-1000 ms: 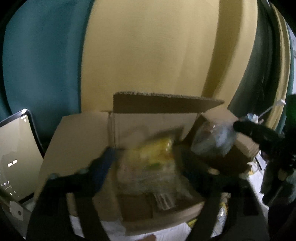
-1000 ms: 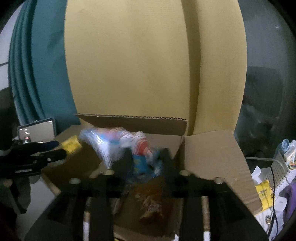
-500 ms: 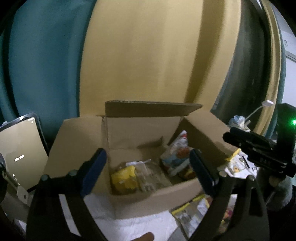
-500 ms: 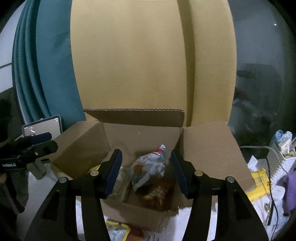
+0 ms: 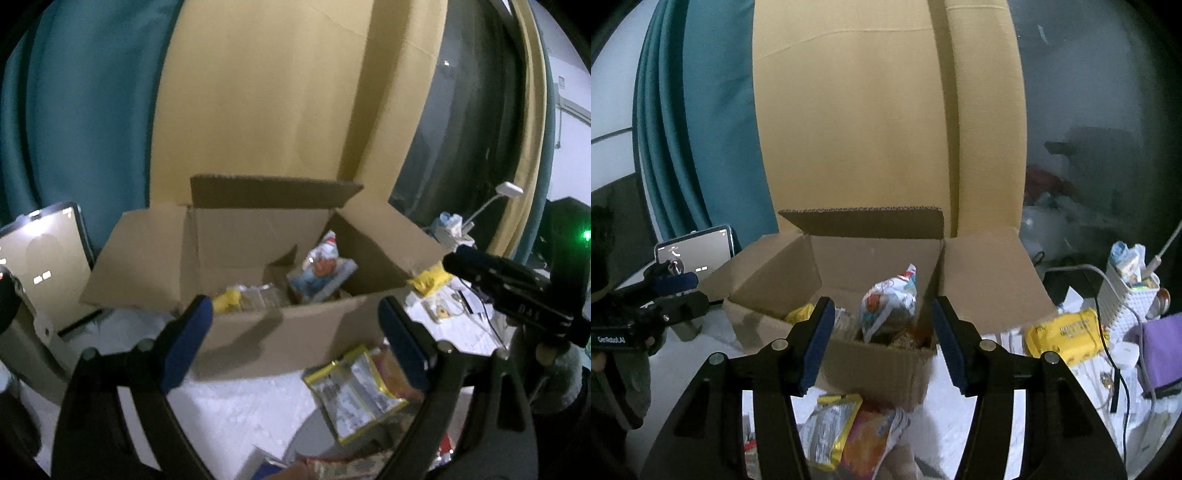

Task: Organize snacks
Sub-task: 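Move both grippers back from the box to the snack pile, then grasp the yellow-silver bag with the left gripper while the right gripper grasps the pink bag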

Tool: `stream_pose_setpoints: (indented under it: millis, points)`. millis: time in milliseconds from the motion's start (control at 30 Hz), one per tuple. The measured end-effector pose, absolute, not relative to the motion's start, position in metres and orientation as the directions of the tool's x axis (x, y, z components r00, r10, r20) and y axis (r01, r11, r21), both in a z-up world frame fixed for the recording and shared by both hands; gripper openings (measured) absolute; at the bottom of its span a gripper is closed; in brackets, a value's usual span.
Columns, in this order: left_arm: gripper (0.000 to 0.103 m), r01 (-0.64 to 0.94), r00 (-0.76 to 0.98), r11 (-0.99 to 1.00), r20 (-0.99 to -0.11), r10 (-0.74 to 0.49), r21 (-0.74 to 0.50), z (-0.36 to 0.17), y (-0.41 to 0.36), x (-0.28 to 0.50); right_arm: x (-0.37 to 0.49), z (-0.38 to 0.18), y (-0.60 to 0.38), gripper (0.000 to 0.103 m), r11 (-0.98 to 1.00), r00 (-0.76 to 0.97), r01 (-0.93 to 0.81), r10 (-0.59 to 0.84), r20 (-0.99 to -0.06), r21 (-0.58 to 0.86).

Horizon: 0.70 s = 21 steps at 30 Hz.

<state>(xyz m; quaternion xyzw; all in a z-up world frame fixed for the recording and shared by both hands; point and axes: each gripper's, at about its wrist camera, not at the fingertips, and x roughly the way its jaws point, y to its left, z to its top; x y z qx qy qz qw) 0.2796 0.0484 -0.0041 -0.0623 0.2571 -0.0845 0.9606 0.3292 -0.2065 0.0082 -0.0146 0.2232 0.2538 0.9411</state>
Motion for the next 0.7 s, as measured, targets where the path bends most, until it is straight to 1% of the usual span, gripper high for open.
stream_pose_setpoints:
  millis: [267, 700]
  points:
    - [0.092, 0.133, 0.808, 0.976, -0.551, -0.209, -0.175, -0.034, 0.023, 0.273, 0.315, -0.011, -0.220, 0.058, 0.871, 0.754, -0.478, 0.472, -0.457, 0.112]
    - [0.092, 0.122, 0.714, 0.975, -0.665, -0.217, -0.187, -0.083, -0.012, 0.292, 0.321, -0.063, -0.232, 0.058, 0.855, 0.674, -0.489, 0.497, -0.546, 0.174]
